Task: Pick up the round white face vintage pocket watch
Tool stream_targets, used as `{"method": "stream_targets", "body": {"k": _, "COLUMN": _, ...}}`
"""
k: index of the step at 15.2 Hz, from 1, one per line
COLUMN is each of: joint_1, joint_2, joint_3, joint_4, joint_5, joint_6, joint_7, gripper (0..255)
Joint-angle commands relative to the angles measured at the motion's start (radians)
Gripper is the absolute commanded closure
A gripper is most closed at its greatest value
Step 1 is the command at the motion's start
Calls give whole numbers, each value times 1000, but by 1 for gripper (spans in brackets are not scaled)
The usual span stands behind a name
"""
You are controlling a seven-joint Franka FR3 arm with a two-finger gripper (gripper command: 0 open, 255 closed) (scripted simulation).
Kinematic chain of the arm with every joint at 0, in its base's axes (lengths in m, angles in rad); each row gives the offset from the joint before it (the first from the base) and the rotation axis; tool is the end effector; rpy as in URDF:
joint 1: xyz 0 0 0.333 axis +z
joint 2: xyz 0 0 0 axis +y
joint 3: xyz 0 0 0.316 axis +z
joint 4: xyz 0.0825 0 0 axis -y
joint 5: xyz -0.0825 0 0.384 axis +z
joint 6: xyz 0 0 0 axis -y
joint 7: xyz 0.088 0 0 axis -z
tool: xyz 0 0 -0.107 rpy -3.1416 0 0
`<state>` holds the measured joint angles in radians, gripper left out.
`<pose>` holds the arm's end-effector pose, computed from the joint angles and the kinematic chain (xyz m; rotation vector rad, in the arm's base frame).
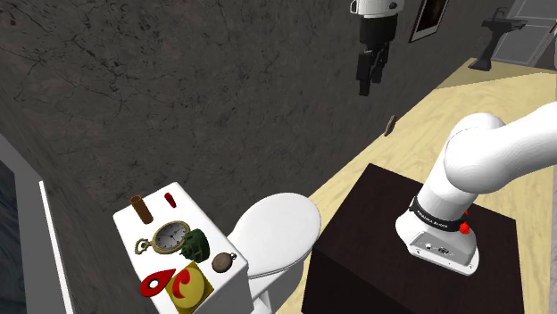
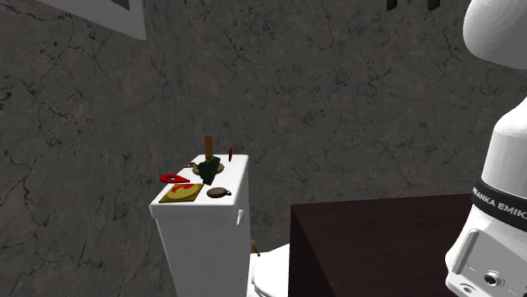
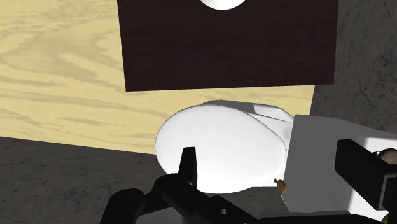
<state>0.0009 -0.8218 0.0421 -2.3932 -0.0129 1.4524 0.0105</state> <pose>0.2833 0.0143 0.5740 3.0900 0.0255 -0.1834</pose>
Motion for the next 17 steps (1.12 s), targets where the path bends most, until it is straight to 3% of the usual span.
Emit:
{"method": "stream_targets", "body": {"k": 1, "joint_1": 0, "joint_2": 0, "joint_3": 0, "joint_4": 0, "joint_5": 0, "joint_6": 0, "joint_7": 0, "gripper": 0}}
{"method": "stream_targets", "body": {"k": 9, "joint_1": 53, "joint_2": 106, "joint_3": 114, "joint_4": -121, "joint_5": 91, "joint_6": 244, "joint_7": 98, "gripper": 0}}
{"method": "stream_targets", "body": {"k": 17, "joint_1": 97, "joint_2": 309, "joint_3": 237, "joint_4": -157, "joint_5": 152, "joint_6": 504, "joint_7": 194, "gripper": 0}}
